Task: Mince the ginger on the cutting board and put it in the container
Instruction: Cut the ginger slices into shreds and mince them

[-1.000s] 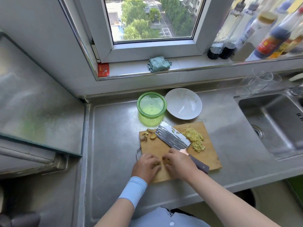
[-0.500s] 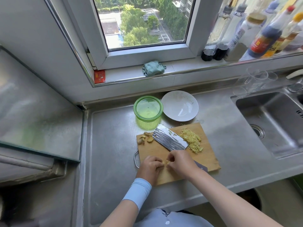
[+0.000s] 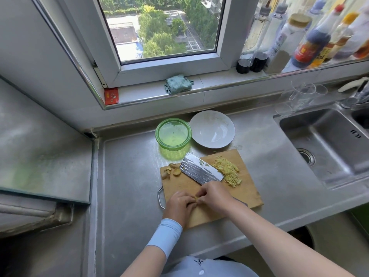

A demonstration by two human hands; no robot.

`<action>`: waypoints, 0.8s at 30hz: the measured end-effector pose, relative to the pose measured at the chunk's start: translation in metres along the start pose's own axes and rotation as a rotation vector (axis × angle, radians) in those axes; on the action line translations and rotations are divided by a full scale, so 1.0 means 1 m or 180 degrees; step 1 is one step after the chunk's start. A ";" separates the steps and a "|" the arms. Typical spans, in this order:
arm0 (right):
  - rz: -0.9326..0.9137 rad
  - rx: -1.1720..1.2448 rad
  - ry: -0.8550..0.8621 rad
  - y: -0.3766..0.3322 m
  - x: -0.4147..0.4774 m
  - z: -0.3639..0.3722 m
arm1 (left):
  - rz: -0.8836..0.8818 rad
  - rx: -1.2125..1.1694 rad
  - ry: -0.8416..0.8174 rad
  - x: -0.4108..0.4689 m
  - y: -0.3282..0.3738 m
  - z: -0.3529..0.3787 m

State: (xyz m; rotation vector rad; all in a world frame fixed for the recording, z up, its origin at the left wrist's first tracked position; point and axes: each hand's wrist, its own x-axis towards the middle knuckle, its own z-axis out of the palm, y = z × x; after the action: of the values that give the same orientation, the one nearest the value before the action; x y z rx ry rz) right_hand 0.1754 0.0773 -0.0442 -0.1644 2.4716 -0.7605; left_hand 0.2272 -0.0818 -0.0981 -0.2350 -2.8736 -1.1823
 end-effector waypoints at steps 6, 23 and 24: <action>-0.0380 -0.0621 0.0126 0.002 -0.004 0.011 | 0.0016 0.0028 0.0054 -0.002 -0.004 0.004; -0.0792 -0.0172 0.0513 0.026 -0.017 0.029 | 0.0010 -0.0124 0.0311 -0.014 0.008 0.004; -0.0791 -0.0190 0.0520 0.027 -0.017 0.029 | 0.0086 -0.0108 0.0365 -0.015 0.009 0.006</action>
State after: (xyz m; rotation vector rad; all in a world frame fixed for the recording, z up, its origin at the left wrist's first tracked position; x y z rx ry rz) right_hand 0.2066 0.0904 -0.0709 -0.4551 2.6622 -0.8312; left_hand 0.2435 -0.0735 -0.0971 -0.1992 -2.7457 -1.1995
